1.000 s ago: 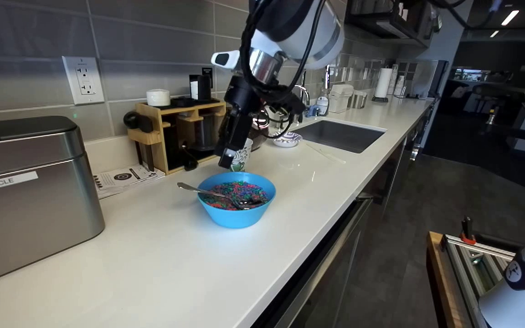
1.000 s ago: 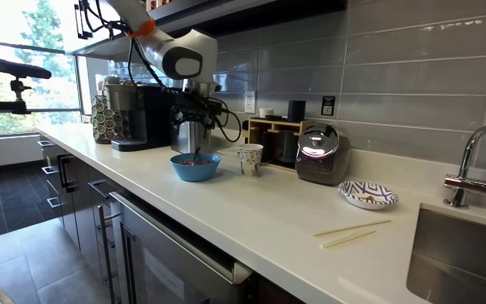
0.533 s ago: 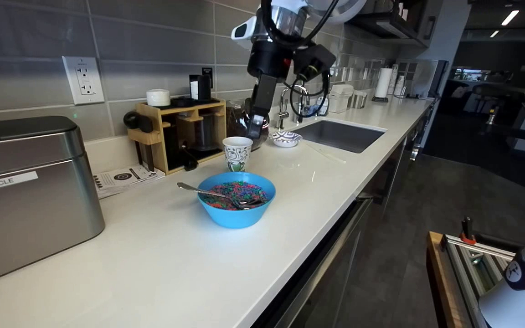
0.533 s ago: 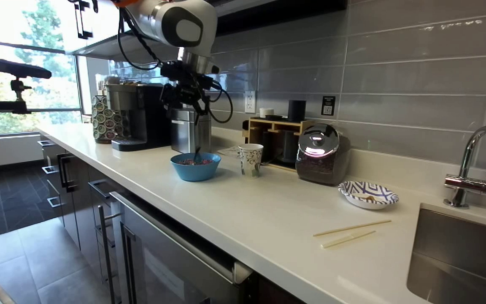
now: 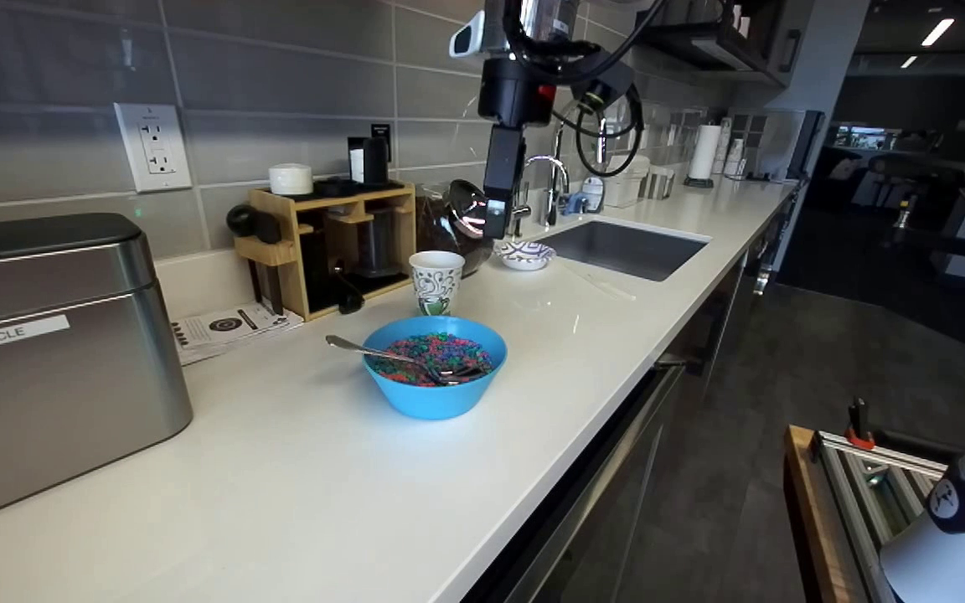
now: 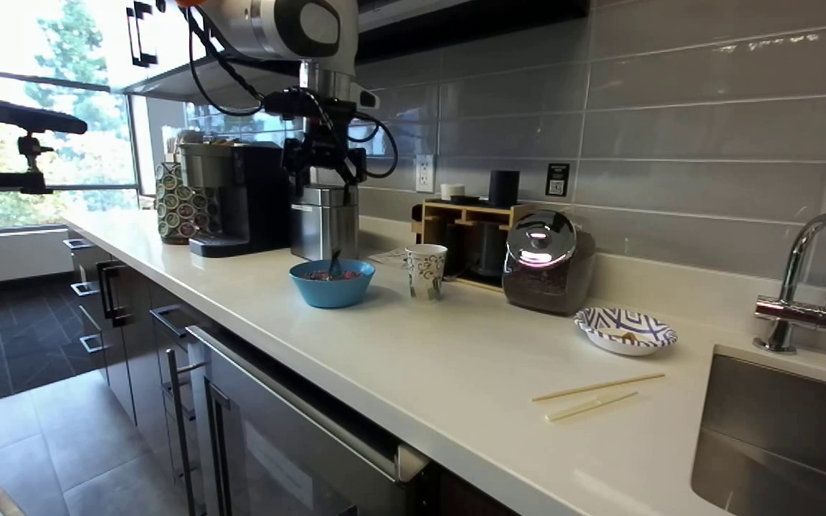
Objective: Put some of the contents of the blue bowl into the paper cup using the silver spoon
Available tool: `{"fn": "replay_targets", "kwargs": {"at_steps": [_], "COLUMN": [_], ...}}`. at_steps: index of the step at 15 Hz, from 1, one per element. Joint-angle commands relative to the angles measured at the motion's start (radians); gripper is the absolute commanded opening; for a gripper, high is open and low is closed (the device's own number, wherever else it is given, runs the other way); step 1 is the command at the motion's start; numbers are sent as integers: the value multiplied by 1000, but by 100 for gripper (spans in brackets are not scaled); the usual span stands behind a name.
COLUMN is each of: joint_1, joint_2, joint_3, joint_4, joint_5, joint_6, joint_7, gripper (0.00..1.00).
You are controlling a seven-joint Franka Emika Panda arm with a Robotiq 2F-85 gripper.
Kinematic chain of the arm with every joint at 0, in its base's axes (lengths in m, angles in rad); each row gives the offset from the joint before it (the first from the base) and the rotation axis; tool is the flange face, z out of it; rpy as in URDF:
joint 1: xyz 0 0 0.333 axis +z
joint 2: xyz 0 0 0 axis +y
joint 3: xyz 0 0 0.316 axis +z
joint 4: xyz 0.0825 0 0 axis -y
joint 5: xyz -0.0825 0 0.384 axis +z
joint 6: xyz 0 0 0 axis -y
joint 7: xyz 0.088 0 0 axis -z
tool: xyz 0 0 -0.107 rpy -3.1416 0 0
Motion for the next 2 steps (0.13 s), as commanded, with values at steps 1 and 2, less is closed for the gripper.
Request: {"fn": "replay_targets", "kwargs": {"at_steps": [1,2], "joint_1": [7,7], "joint_2": [0,0], "joint_3": [-7,-7], "joint_4": [1,1], "joint_5": [-2,-3], "joint_6": [-2,-2], "joint_7": [3,5], "gripper": [100,100]}}
